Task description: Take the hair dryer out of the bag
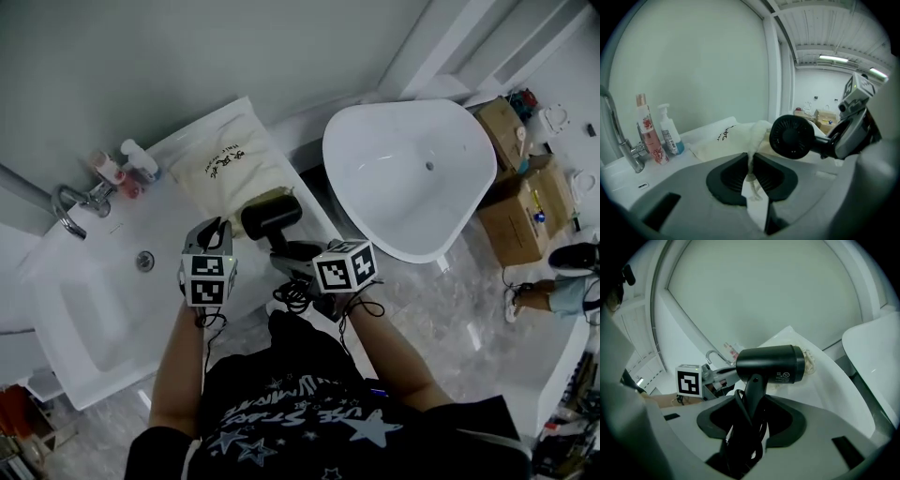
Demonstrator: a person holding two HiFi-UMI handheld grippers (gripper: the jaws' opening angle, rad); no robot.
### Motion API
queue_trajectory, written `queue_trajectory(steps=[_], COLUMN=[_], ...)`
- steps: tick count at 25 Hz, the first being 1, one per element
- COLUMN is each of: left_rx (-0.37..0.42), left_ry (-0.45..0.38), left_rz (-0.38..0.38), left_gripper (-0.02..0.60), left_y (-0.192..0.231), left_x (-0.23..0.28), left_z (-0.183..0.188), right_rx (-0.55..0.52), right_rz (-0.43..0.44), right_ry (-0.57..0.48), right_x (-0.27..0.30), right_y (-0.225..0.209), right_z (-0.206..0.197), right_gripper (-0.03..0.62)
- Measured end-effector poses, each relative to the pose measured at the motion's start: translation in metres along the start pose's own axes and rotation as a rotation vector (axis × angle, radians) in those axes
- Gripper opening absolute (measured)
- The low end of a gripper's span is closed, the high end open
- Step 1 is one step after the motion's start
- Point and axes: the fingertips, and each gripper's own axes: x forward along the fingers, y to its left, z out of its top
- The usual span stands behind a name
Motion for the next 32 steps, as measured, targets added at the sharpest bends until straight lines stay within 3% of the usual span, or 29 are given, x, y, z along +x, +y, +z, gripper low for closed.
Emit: queue_trajectory(steps=[4,7,10,15,18,21,27,32], left_rx=[0.022,0.059,0.069,0.046,0.039,0.024,0.02,-0.029], left_ry=[-0.011,-0.03,-0.064,-0.17,-0.199,-0.213,-0.231,-0.222], left_rz=[-0.051,-0.092,-0.124,-0.192,-0.262,-0.331,-0.37,-0.428], left_gripper=[0.061,0.133,0.156,0.155,0.14,0.095,0.071,0.069], left_y=[-0.005,-0.009,-0.011,-0.016,-0.021,-0.022,-0.015,-0.013], left_x=[-0.005,-0.014,-0.034,-0.093,-0.138,-0.182,-0.265,-0.29], left_z=[-0.005,-0.005,-0.004,0.002,-0.015,-0.041,-0.106,-0.118], right_rx=[0.005,0.017,0.011,-0.011,0.021,0.041,0.062,0.09], right_rz=[-0.025,-0.039,-0.067,-0.149,-0.175,-0.201,-0.247,-0.296], right_ry=[-0.087,-0.155,-0.228,-0.367,-0.427,-0.487,-0.579,-0.574], right_x=[-0.015,-0.023,-0.031,-0.048,-0.05,-0.05,-0.052,-0.054], right_y=[0.022,0.041,0.062,0.098,0.12,0.145,0.204,0.226], right_z=[0.004,0.007,0.009,0.006,-0.011,-0.028,-0.087,-0.109], right_gripper=[0.181,0.181,0.181,0.181,0.181,0.181,0.181,0.181])
